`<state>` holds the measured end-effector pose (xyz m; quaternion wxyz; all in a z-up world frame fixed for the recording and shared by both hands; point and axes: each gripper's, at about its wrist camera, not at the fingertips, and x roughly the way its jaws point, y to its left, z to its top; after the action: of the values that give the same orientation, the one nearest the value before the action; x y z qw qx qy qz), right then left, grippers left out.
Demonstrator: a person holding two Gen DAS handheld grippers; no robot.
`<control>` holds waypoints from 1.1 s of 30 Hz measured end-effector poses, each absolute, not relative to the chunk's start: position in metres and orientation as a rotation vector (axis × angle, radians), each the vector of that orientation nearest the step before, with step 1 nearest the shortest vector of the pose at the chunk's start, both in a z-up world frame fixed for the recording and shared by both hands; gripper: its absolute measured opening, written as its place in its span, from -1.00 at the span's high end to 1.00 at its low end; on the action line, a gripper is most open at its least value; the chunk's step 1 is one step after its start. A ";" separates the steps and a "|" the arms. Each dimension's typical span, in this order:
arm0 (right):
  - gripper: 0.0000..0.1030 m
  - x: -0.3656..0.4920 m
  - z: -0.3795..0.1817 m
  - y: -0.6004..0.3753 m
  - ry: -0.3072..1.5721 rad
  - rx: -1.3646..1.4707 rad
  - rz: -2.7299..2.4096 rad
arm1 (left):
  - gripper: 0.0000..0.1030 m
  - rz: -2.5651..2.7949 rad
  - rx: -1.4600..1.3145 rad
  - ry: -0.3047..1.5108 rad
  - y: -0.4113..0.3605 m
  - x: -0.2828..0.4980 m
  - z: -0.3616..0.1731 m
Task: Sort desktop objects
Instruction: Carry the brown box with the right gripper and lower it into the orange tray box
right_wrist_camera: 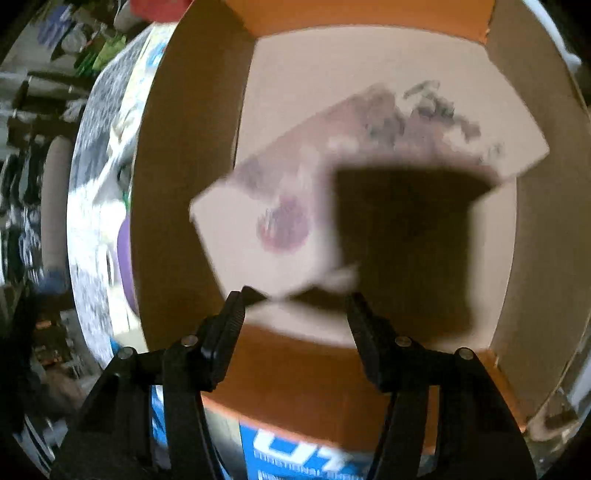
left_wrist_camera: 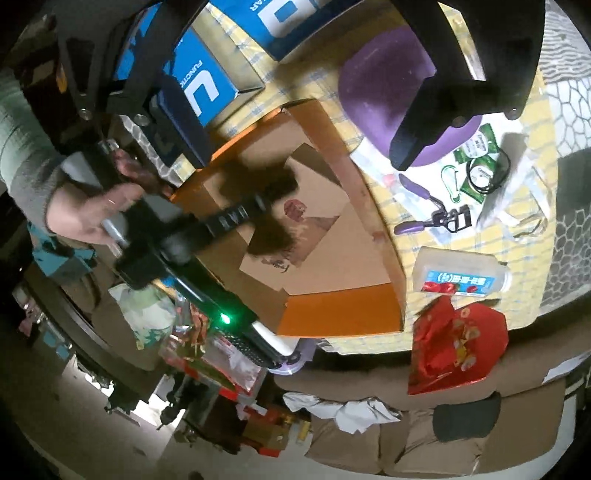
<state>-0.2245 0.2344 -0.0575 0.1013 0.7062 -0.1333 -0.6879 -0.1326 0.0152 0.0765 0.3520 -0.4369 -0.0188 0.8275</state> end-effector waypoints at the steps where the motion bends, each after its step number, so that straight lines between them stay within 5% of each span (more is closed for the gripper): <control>1: -0.10 -0.230 -0.059 0.241 -0.441 2.079 -2.045 | -0.95 2.134 -1.130 -0.041 0.017 -0.134 0.075; 10: -0.15 -0.254 -0.071 0.287 -0.949 1.931 -2.073 | -0.95 2.094 -1.144 -0.017 0.035 -0.142 0.067; 19: -0.20 -0.229 -0.075 0.250 -0.775 2.057 -1.773 | -0.95 2.062 -1.148 -0.006 0.029 -0.137 0.057; 23: -0.27 -0.224 -0.062 0.248 -0.904 1.943 -1.738 | -0.95 2.059 -1.141 -0.018 0.026 -0.131 0.058; 25: -0.24 -0.223 -0.043 0.250 -0.719 1.964 -1.781 | -0.95 2.048 -1.134 -0.007 0.027 -0.129 0.060; 28: -0.30 -0.220 0.008 0.243 -0.054 1.925 -2.054 | -0.95 2.051 -1.116 0.090 0.035 -0.127 0.068; 30: -0.59 -0.221 0.040 0.250 0.283 1.809 -2.182 | -0.95 2.065 -1.093 0.249 0.051 -0.130 0.075; 31: -0.80 -0.225 0.052 0.260 0.372 1.803 -2.236 | -0.97 2.074 -1.081 0.371 0.065 -0.134 0.079; 33: -0.81 -0.233 0.072 0.272 0.249 1.891 -2.275 | -0.97 2.061 -1.073 0.506 0.090 -0.147 0.085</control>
<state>-0.2328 0.2724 0.0718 0.0864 0.6347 0.0836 -0.7633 -0.1467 0.0898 0.0847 0.3726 -0.4186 0.1975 0.8043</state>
